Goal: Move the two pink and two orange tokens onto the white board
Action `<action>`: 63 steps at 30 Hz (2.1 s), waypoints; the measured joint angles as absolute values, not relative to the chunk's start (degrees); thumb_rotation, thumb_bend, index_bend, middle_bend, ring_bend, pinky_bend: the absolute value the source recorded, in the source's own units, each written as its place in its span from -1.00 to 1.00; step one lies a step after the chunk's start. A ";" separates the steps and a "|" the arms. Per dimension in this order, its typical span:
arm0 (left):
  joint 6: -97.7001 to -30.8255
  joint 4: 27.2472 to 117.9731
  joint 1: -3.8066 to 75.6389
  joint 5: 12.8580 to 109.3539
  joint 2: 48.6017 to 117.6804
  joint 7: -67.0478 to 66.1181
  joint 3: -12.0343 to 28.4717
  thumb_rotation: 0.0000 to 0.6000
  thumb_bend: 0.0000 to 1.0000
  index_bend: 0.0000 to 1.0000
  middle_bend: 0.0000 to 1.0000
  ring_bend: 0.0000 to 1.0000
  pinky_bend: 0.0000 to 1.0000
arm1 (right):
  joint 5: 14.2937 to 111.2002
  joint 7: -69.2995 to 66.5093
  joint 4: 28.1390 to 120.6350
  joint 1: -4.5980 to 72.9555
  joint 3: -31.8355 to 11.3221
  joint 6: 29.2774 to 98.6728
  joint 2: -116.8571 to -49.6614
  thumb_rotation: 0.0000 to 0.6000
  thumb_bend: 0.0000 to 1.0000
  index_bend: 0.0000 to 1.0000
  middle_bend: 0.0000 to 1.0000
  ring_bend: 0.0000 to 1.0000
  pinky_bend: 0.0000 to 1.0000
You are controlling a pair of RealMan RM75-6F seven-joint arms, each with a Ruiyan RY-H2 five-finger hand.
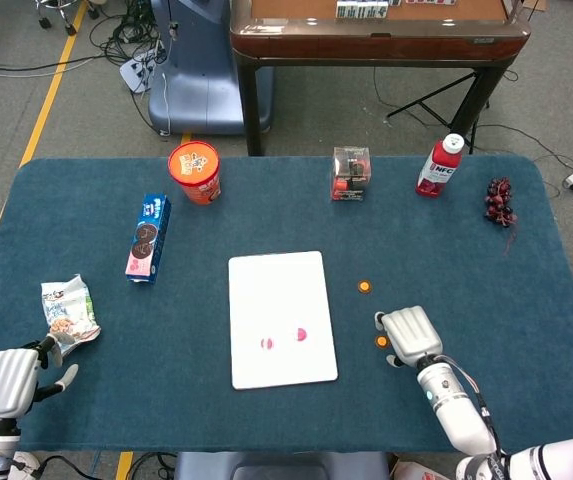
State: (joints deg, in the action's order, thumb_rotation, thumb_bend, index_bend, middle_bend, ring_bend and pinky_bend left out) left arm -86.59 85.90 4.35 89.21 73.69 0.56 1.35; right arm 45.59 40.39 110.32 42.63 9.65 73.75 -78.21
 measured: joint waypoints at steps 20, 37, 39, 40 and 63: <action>-86.68 85.35 3.94 88.85 73.72 1.25 0.68 1.00 -0.44 0.03 0.29 0.28 0.57 | 42.73 40.17 103.63 39.46 5.38 67.63 -81.18 1.00 -0.63 -0.23 1.00 1.00 1.00; -86.39 84.48 3.51 88.71 74.41 1.48 -0.14 1.00 -0.44 0.03 0.29 0.28 0.57 | 41.98 41.59 101.34 39.03 2.94 65.26 -83.27 1.00 -0.57 -0.23 1.00 1.00 1.00; -86.43 84.32 3.39 88.73 74.56 1.53 -0.24 1.00 -0.44 0.03 0.29 0.28 0.57 | 41.96 41.83 101.22 38.99 2.82 65.13 -83.40 1.00 -0.53 -0.23 1.00 1.00 1.00; -86.46 84.30 3.36 88.70 74.59 1.60 -0.25 1.00 -0.44 0.03 0.29 0.28 0.57 | 41.92 41.95 101.17 38.98 2.77 65.08 -83.45 1.00 -0.53 -0.23 1.00 1.00 1.00; -86.44 84.05 3.28 88.79 74.76 2.02 -0.29 1.00 -0.44 0.03 0.29 0.28 0.57 | 43.30 42.82 101.63 38.08 2.01 65.14 -83.56 1.00 -0.48 0.00 1.00 1.00 1.00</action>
